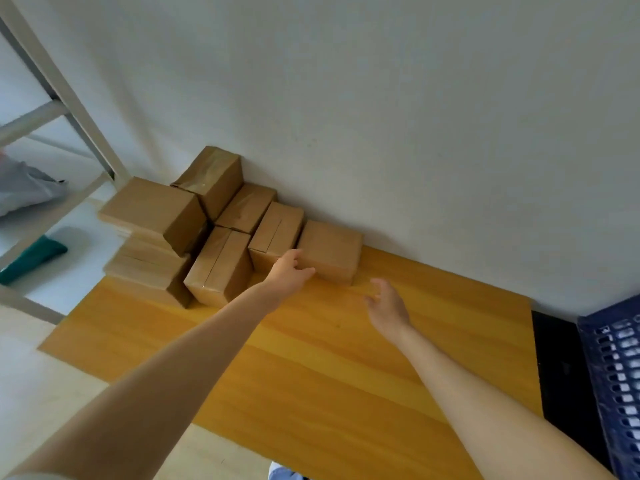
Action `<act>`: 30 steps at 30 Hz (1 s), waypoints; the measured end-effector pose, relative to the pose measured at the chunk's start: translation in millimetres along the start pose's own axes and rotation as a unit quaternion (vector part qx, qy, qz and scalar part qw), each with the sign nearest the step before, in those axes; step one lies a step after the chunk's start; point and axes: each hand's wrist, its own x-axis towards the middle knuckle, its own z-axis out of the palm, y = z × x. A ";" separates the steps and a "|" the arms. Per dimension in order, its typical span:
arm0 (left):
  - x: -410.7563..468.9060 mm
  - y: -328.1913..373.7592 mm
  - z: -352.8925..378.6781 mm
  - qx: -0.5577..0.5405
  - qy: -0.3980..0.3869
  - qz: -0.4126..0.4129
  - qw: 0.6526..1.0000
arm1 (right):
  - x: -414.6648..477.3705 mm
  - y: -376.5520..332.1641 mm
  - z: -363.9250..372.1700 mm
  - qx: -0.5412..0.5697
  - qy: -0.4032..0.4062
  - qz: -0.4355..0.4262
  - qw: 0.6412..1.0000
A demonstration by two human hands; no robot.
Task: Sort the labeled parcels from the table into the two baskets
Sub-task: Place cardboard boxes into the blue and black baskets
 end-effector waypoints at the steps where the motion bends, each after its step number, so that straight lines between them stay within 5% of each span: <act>1: 7.2 0.1 1.6 0.008 -0.001 -0.004 1.000 | 6.0 -0.3 -0.7 -0.003 0.000 0.004 1.000; 18: 79.4 -7.9 18.7 0.057 0.050 -0.067 0.995 | 89.1 -0.7 7.7 0.073 -0.066 0.052 0.994; 30: 100.8 -1.3 31.7 0.058 0.011 -0.136 0.989 | 115.8 17.8 10.3 0.181 -0.125 0.070 0.973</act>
